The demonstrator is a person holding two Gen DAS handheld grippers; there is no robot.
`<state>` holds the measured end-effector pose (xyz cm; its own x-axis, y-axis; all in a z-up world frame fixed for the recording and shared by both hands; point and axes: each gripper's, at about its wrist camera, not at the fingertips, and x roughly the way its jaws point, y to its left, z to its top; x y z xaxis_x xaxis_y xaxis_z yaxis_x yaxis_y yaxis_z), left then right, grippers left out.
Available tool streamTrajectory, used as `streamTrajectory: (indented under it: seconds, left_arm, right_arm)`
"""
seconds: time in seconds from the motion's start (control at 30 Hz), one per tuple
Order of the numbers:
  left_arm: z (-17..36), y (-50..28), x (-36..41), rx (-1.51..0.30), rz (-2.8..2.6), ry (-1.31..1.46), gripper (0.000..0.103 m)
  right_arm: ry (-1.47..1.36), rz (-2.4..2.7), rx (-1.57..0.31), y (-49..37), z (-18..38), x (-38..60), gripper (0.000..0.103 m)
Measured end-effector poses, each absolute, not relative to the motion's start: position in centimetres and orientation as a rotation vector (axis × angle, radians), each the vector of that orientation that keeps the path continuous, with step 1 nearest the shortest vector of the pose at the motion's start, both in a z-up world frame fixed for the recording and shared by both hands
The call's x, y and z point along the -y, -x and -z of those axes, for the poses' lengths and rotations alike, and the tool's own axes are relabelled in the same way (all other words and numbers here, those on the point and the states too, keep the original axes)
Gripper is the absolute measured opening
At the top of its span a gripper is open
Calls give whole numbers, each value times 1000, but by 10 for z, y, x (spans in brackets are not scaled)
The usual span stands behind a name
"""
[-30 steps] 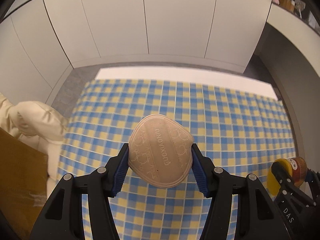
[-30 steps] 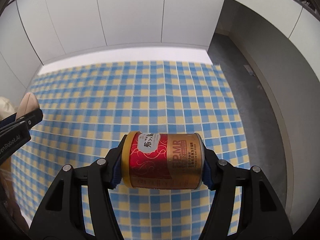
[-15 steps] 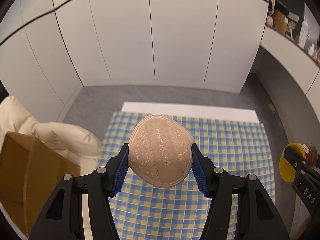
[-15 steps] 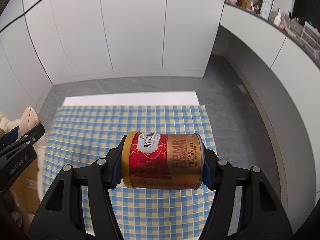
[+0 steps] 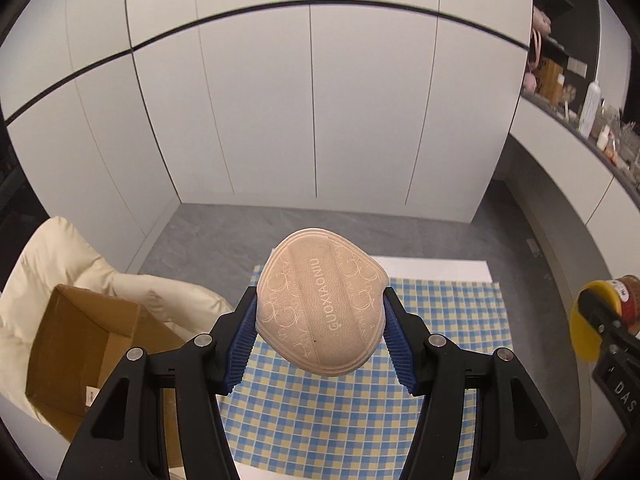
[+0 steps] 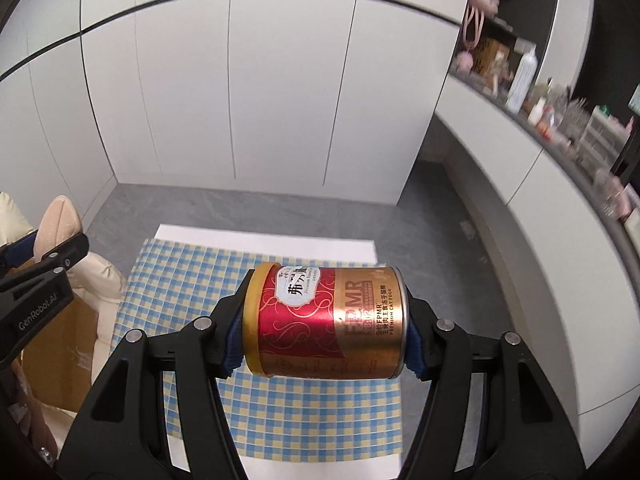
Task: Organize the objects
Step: 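Lift the sponge puff with the left tool while the right tool lifts the can, then carry the sponge puff with the left tool while the right tool carries the can toward the box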
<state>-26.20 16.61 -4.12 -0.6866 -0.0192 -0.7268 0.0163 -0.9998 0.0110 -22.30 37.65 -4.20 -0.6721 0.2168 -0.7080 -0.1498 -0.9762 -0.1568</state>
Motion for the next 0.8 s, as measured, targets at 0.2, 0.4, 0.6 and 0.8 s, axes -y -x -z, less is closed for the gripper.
streamTrajectory:
  seconds: [0.2,0.4,0.6,0.8]
  left_arm:
    - [4,243,-155,-33,2876,-1178,59]
    - [-28,225,-155,-36,2909,-1122,59]
    - [-44,207,-169,22,2936,-1088,59]
    - [-49,194,-183,59,2974,-1103,59]
  right_arm:
    - [1096,-2736,122,204,-2,-374,64]
    - [1049,-2788,109,179,-37,-373,64]
    - [1021,-2809,123,162,-53,-372,64]
    - [1008,-2806,123,151,-60,-375,64]
